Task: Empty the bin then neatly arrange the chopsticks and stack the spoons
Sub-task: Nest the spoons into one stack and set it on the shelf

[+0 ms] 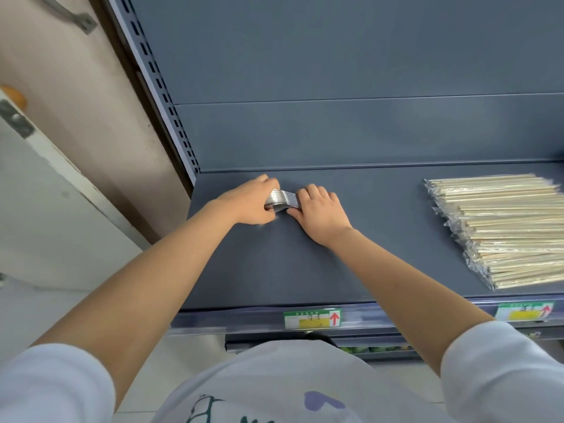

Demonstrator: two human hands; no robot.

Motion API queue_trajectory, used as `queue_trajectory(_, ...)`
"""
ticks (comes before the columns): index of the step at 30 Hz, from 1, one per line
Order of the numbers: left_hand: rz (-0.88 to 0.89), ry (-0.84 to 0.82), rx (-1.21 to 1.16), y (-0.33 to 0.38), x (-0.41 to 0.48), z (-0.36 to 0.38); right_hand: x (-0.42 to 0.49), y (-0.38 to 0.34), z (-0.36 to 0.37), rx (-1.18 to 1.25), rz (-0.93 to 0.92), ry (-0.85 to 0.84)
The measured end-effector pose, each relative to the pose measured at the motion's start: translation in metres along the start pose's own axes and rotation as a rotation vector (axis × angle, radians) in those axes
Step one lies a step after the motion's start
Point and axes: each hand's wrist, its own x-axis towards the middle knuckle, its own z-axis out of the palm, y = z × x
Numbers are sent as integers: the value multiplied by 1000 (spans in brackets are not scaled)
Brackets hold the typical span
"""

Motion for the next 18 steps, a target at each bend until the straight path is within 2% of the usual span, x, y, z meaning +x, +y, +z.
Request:
queue_trajectory(2,-1,-2,-49,0,0,4,0,3,2,18,3,33)
queue_trajectory(5,8,22,-165,-2,-1,12,1,8,3,168,11,46)
queue_trajectory(9,-21,114,-387,-7,-5,19,0,12,2,312,38,51)
queue_trajectory(13,-64,219,-522,-6,-13,26,-7,3,1,108,22,3)
queue_trajectory(18,-47,276,-295,-1,-21,32,-19,2,0,-30,-42,-41)
